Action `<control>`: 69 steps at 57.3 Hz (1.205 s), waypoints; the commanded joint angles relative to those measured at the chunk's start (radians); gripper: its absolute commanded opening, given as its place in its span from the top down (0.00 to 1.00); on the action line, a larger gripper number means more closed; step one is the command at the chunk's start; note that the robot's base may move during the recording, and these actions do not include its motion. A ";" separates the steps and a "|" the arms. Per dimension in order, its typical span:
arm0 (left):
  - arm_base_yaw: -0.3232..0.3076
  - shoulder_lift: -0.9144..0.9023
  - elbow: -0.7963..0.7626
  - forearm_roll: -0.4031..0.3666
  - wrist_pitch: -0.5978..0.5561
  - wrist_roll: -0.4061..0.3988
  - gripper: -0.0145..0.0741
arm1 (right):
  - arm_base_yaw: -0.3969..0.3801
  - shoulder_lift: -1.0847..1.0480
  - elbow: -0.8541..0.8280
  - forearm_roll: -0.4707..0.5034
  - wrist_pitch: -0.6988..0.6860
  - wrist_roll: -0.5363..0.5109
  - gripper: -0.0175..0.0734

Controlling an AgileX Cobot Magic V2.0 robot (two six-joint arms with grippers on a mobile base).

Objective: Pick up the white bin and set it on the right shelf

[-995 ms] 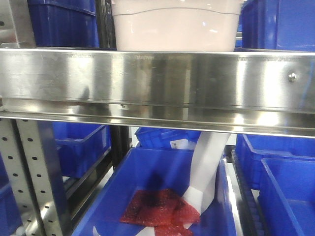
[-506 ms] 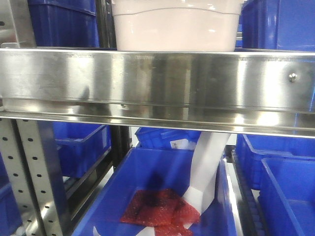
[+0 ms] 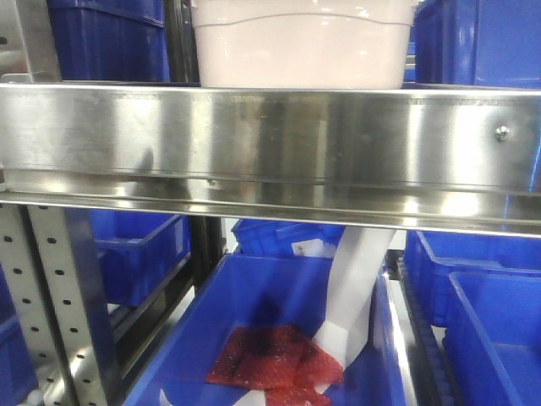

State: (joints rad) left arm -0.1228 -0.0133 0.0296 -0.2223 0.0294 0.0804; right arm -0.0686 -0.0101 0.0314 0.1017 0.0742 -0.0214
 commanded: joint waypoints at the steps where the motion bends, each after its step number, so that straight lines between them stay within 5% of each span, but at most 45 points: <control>1: 0.001 -0.009 0.007 -0.002 -0.084 -0.006 0.97 | -0.003 -0.021 -0.025 0.005 -0.084 -0.015 0.73; 69: 0.001 -0.009 0.007 -0.002 -0.084 -0.006 0.97 | -0.003 -0.021 -0.025 -0.031 -0.083 -0.015 0.73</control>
State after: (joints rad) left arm -0.1228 -0.0133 0.0296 -0.2223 0.0294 0.0787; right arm -0.0686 -0.0101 0.0314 0.0827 0.0768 -0.0276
